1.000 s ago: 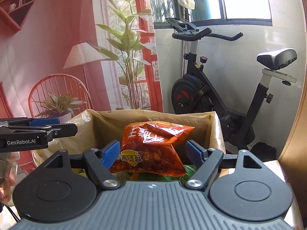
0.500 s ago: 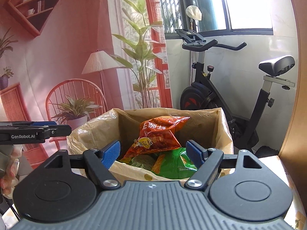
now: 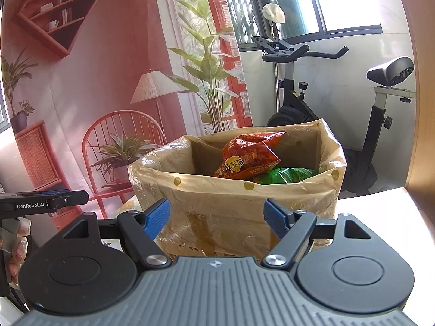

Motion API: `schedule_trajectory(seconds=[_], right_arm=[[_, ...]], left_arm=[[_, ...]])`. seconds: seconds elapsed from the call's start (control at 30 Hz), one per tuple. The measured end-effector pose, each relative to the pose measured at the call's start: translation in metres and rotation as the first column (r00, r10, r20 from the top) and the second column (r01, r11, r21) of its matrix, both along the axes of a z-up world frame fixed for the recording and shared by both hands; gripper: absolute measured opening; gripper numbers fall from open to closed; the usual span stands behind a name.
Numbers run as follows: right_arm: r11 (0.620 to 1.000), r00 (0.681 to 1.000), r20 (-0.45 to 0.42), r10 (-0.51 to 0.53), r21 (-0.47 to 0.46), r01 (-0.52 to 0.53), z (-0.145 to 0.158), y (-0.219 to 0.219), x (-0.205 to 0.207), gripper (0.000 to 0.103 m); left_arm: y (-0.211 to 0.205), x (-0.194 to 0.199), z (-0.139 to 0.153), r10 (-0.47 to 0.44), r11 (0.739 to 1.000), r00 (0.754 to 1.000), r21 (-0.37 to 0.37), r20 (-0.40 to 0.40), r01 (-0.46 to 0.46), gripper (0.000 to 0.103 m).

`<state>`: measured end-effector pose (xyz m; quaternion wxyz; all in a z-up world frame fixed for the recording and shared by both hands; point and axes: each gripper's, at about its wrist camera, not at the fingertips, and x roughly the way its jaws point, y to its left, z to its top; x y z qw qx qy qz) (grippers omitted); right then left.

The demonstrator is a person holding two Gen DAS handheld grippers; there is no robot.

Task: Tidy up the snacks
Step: 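Move both open tools back from the box to the small packets on the table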

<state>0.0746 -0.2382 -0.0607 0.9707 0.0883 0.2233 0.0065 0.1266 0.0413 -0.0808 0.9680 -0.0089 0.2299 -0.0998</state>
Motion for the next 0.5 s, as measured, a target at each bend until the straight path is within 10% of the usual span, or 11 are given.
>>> schedule_trajectory(seconds=[0.5], right_arm=[[1.0, 0.999, -0.053, -0.002, 0.005, 0.002, -0.043, 0.013, -0.027, 0.078]], left_arm=[[0.024, -0.028, -0.035, 0.04, 0.999, 0.997, 0.005, -0.063, -0.039, 0.066]])
